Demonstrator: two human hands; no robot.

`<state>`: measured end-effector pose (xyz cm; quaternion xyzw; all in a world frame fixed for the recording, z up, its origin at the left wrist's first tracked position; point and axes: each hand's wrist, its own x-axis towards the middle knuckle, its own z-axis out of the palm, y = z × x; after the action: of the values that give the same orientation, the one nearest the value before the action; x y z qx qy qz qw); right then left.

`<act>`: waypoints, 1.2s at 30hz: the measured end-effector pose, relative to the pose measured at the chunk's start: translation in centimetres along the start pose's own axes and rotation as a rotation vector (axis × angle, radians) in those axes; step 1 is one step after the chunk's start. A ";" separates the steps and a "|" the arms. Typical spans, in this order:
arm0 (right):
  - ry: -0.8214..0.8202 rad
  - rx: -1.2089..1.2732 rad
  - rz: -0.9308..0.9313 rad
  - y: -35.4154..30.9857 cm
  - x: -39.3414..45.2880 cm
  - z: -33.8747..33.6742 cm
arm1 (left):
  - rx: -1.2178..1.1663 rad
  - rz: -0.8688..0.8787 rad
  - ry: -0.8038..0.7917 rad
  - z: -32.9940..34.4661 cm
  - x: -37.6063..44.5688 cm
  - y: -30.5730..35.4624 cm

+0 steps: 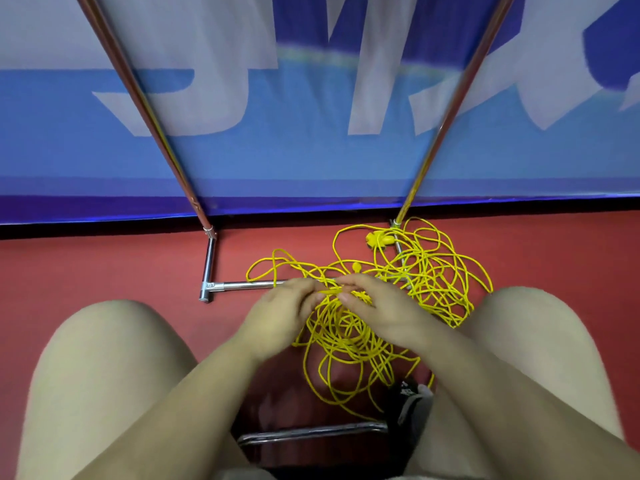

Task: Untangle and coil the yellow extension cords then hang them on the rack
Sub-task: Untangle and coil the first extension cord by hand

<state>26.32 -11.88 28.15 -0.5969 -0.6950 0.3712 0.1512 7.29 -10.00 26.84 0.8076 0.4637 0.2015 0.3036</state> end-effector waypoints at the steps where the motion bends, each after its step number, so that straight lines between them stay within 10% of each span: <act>1: 0.003 0.005 0.008 -0.1 0.4 0.1 | -0.049 -0.021 0.023 0.3 0.4 0.0; 16: 0.729 0.325 0.114 0.7 2.5 -4.0 | -0.153 -0.340 -0.207 0.4 1.4 -3.9; 22: 0.397 -0.029 0.459 2.8 2.3 -3.3 | -0.252 -0.229 -0.005 -1.0 1.8 -2.4; 27: 0.192 0.083 0.066 0.8 2.1 -1.3 | -0.368 -0.131 -0.050 -1.0 2.0 -0.3; 36: 0.165 0.347 -0.021 -0.6 2.6 -0.6 | -0.429 -0.145 -0.104 -0.9 1.9 -0.4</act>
<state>25.69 -9.24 28.39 -0.5832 -0.6119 0.4335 0.3122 7.45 -7.91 27.32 0.6983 0.4509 0.2314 0.5054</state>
